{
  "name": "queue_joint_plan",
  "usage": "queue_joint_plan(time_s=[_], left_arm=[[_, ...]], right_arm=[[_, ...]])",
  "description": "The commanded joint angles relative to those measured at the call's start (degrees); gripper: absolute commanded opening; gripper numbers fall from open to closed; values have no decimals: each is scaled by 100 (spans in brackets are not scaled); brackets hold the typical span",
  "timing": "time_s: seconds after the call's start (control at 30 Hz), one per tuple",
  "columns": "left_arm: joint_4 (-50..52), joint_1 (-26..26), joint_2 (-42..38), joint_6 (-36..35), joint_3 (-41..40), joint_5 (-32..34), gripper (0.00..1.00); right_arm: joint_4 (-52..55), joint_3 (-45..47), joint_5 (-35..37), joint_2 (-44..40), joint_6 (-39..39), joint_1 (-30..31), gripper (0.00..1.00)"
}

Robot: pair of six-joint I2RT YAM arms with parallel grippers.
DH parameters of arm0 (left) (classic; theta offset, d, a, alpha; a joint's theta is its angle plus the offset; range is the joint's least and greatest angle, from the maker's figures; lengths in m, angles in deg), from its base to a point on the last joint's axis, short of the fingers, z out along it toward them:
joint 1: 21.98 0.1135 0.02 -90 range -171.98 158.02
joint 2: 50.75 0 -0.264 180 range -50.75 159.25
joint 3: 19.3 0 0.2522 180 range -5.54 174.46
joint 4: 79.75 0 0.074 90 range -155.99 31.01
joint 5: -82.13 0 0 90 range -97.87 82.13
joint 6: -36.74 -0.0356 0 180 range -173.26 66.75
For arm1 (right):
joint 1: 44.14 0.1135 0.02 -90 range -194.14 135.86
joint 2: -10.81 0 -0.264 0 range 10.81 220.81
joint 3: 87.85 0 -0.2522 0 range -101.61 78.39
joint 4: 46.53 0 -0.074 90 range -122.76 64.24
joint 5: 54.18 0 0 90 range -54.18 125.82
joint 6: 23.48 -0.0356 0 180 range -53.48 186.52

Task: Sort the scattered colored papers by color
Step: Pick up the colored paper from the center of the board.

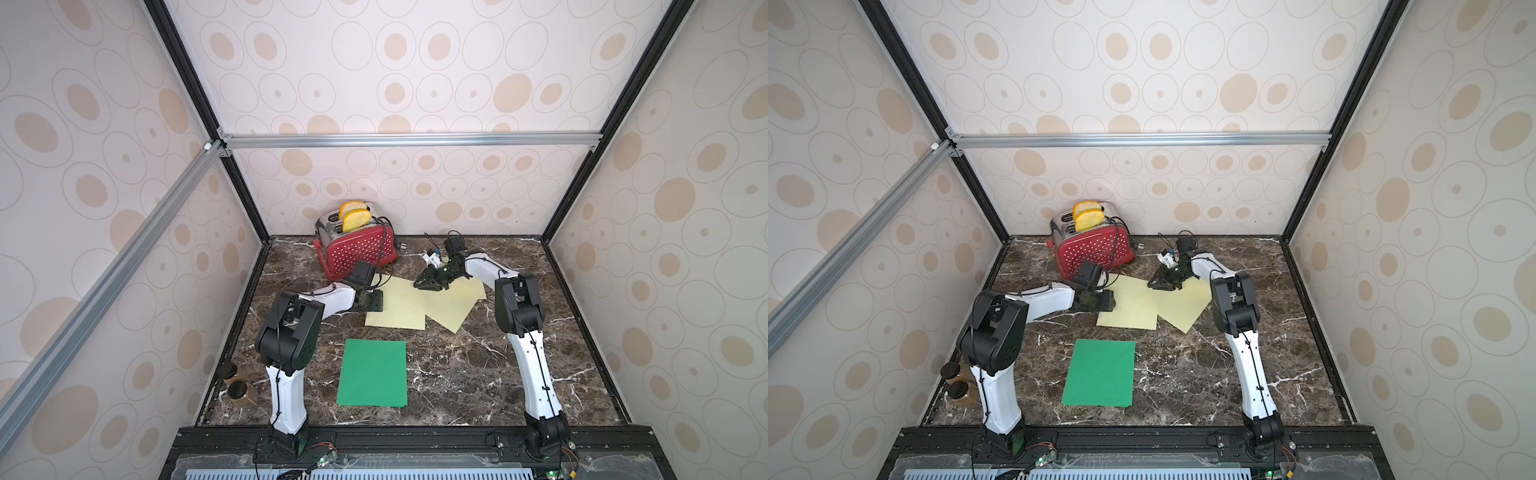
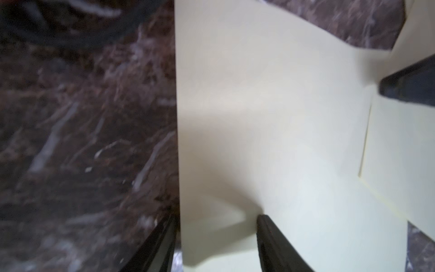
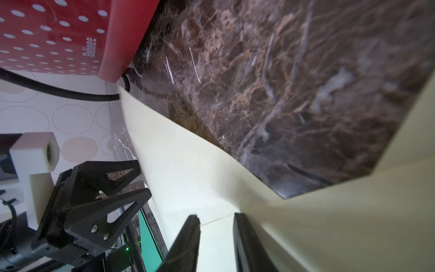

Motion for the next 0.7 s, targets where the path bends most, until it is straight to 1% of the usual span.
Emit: queue_joint_plan(time_s=[0.0, 0.13, 0.23, 0.47, 0.67], left_arm=[[917, 42, -76, 263, -440, -13, 58], [731, 31, -241, 815, -783, -111, 58], [766, -79, -390, 1177, -939, -111, 58], [1180, -408, -503, 1743, -986, 8, 58], [1173, -524, -509, 2231, -1095, -102, 58]], right_arm=[[338, 249, 463, 136, -13, -24, 31], [324, 265, 462, 120, -13, -16, 31], [310, 284, 468, 110, -13, -21, 31], [290, 334, 465, 76, -11, -17, 31], [239, 422, 443, 39, -25, -35, 31]])
